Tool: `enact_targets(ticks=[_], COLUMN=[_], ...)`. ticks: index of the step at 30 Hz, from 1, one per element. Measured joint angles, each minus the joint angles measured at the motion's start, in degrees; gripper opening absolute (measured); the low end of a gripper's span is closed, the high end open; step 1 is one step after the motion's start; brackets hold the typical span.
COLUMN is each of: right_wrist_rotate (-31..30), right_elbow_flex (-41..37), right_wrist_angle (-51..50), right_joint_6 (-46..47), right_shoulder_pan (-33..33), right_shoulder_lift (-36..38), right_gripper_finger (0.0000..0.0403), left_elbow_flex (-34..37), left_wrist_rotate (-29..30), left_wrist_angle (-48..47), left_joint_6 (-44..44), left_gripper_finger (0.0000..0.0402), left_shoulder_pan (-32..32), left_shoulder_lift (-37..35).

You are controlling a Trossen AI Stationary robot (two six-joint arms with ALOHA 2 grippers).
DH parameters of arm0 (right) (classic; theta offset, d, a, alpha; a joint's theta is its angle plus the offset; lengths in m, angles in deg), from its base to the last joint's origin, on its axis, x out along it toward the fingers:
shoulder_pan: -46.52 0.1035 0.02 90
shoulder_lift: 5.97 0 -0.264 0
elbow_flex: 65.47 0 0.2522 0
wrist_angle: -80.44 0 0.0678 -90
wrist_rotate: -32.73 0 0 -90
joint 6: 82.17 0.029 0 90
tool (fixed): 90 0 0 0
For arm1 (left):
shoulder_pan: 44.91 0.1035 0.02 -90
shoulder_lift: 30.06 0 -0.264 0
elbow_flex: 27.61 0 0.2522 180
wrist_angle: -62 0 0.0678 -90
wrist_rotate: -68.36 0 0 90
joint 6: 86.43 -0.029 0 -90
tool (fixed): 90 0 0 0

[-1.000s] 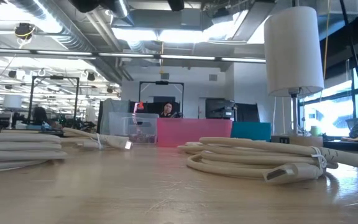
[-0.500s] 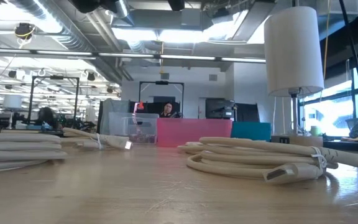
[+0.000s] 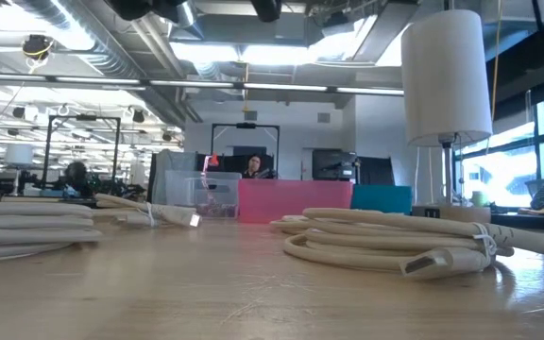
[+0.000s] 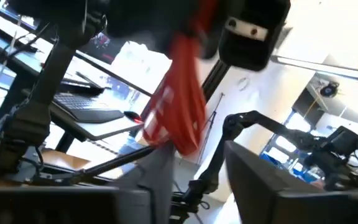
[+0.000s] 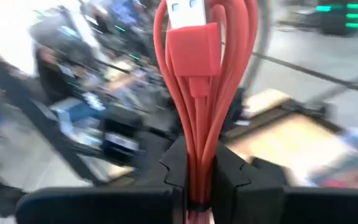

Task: Pick & Place USB Port
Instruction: Put the red USB cable into the blue bin

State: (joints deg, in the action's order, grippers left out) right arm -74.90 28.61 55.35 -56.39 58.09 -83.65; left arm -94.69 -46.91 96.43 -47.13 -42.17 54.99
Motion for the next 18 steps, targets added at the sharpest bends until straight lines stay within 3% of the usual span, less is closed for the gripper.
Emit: enact_targets(ticks=[3, 7, 12, 18], right_wrist_rotate=[-5.76, -13.85, -13.01, -12.96], right_elbow_flex=[6.86, 14.35, 21.43, 31.79], right_wrist_angle=[-13.55, -29.23, -32.38, -40.85], right_joint_6=[-0.17, 6.65, 7.72, 3.86], right_shoulder_pan=[-0.04, -2.79, -11.89, -20.21], right_shoulder_lift=[0.01, 0.08, -0.84, -8.31], right_gripper_finger=[0.0032, 0.0032, 0.0032, 0.0032], left_elbow_flex=[0.0, 0.0, 0.02, 0.02], left_wrist_rotate=[-0.66, -2.08, -3.4, -6.61], left_wrist_angle=[-0.7, -1.37, -1.77, -1.72], left_joint_6=[0.61, 0.58, 0.58, 3.31], left_gripper_finger=[0.018, 0.0219, 0.0225, 0.0221], left_shoulder_pan=[0.03, -0.02, 0.0, 0.0], left_shoulder_lift=[0.0, 0.0, 0.0, 0.0])
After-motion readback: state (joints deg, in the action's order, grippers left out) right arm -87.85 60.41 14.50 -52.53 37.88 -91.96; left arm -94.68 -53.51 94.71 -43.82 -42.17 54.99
